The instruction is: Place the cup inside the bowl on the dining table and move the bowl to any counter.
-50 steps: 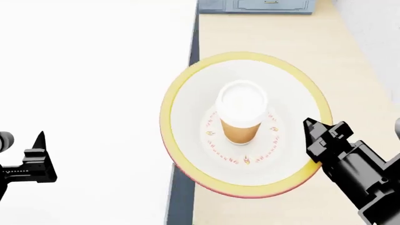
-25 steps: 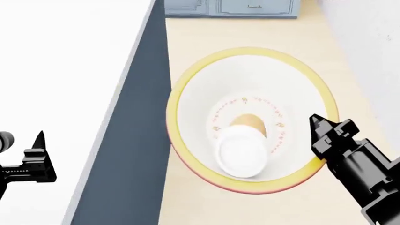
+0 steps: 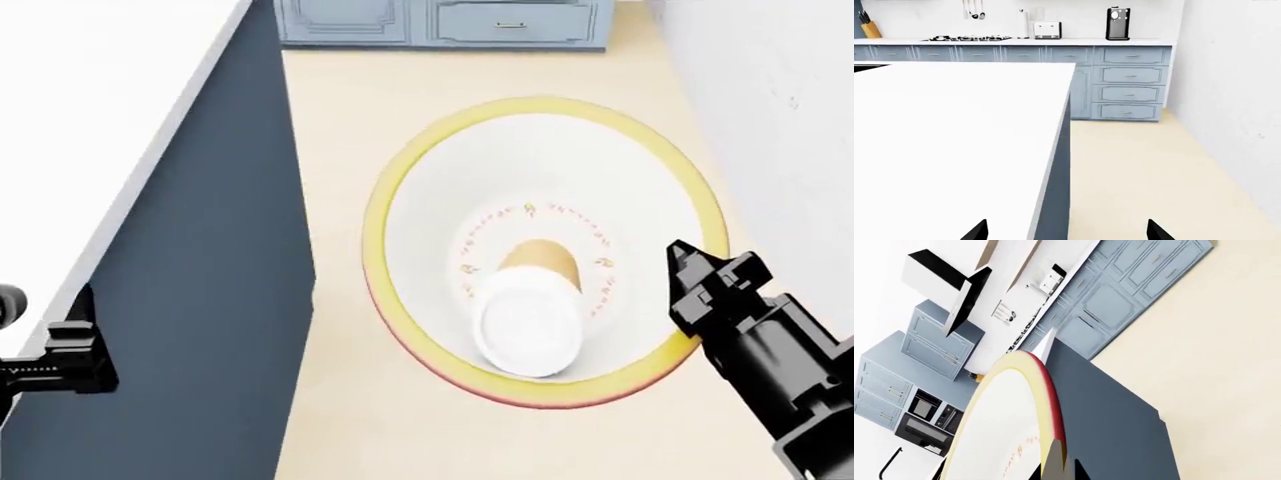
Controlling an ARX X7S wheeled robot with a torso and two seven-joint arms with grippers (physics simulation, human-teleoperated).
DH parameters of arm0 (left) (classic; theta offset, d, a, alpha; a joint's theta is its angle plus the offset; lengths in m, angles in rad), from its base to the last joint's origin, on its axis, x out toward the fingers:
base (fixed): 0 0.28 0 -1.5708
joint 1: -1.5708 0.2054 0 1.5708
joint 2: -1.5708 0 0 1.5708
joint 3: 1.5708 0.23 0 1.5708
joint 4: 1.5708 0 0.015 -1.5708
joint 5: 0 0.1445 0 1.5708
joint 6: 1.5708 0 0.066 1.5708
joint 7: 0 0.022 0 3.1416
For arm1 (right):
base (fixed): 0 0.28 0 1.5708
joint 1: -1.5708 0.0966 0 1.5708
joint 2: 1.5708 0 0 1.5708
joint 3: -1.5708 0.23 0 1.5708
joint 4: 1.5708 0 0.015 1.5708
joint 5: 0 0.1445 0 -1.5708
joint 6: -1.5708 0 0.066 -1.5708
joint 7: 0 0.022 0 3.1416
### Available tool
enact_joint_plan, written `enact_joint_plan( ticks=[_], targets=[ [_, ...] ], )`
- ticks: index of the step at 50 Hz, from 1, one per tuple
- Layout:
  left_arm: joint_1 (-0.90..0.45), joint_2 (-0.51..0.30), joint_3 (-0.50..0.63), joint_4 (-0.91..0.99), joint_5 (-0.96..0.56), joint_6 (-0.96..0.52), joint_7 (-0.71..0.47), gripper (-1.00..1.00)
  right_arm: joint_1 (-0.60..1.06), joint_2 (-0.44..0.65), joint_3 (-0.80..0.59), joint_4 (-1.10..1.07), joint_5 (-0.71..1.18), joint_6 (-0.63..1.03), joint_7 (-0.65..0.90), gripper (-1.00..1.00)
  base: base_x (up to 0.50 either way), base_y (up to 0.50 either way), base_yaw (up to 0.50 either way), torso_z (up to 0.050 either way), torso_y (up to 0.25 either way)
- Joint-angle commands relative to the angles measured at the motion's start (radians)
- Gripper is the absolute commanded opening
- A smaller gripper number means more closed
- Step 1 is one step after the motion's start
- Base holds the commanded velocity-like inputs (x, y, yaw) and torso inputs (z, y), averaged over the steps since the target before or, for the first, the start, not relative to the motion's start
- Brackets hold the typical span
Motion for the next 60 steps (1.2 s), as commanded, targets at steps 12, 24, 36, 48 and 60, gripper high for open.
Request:
enact_joint_plan(
  ticks=[12, 24, 36, 48, 60],
  targets=[
    [0.008, -0.004, -0.001, -0.007, 0.000, 0.008, 0.003, 1.00, 0.022, -0.018, 0.013, 0.021, -0.038, 0.007, -0.016, -1.00, 0.49, 0.00, 0.00, 0.001, 0.002],
    [0.001, -0.003, 0.004, -0.007, 0.000, 0.005, 0.001, 1.00, 0.015, -0.020, 0.020, 0.024, -0.047, -0.010, -0.021, -1.00, 0.50, 0.00, 0.00, 0.000, 0.002],
    [0.003, -0.001, 0.007, -0.012, 0.002, 0.009, 0.000, 1.00, 0.015, -0.022, 0.023, 0.030, -0.043, -0.007, -0.017, -1.00, 0.50, -0.12, 0.00, 0.000, 0.002],
    [-0.006, 0.004, 0.013, -0.014, 0.005, 0.006, -0.006, 1.00, 0.009, -0.024, 0.022, 0.032, -0.050, -0.006, -0.020, -1.00, 0.44, -0.36, 0.00, 0.001, 0.002],
    [0.015, -0.015, -0.004, -0.007, -0.008, 0.014, 0.005, 1.00, 0.010, -0.028, 0.023, 0.031, -0.062, -0.010, -0.021, -1.00, 0.49, -0.24, 0.00, 0.000, 0.002]
  ],
)
